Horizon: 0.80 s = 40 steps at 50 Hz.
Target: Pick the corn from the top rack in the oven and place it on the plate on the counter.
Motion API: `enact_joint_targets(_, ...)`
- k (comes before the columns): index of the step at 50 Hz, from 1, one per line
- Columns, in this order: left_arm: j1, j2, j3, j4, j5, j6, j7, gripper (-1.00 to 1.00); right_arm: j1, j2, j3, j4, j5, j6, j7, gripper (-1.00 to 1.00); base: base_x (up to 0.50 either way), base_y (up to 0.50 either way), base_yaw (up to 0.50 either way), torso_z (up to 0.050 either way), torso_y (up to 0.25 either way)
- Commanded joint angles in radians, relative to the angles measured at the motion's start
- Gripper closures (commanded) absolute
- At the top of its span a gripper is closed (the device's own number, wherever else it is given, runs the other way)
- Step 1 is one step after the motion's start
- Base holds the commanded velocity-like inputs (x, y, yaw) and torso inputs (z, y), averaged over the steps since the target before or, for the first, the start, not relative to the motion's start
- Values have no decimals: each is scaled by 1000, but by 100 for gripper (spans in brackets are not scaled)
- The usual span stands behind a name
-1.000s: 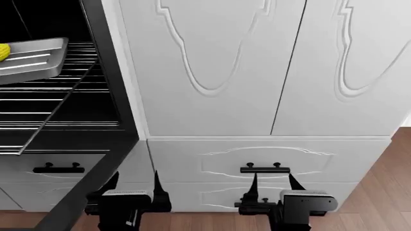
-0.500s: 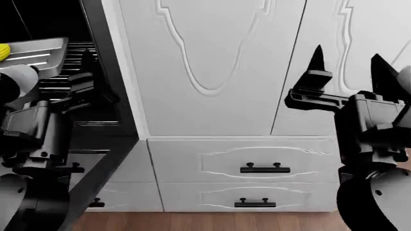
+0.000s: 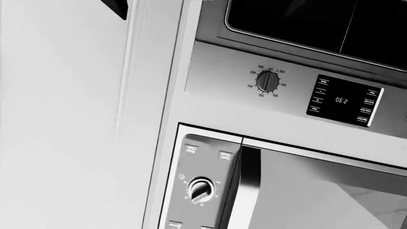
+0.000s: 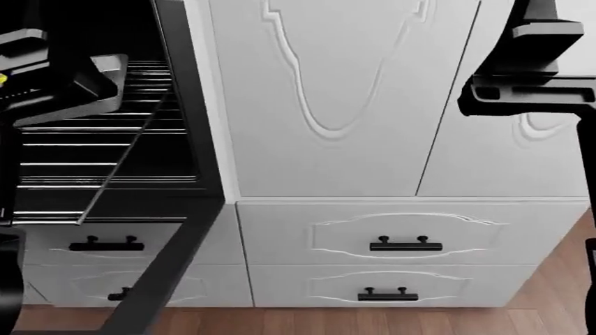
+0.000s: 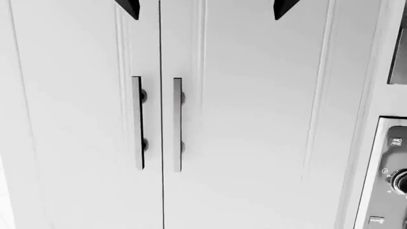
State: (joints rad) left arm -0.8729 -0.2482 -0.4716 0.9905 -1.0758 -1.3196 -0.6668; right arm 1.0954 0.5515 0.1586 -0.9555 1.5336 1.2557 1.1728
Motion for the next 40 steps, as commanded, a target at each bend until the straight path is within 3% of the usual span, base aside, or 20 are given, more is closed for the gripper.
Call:
enact_joint_targets(1, 20, -30, 17, 3, 20, 29, -3, -100, 21, 20, -5, -15, 61, 19, 30, -100, 0, 500, 0, 0, 0)
enact_joint_targets(40, 77, -66, 72, -8, 12, 114, -46, -100, -21, 44, -12, -37, 38, -7, -5, -100, 0, 500, 0, 0, 0)
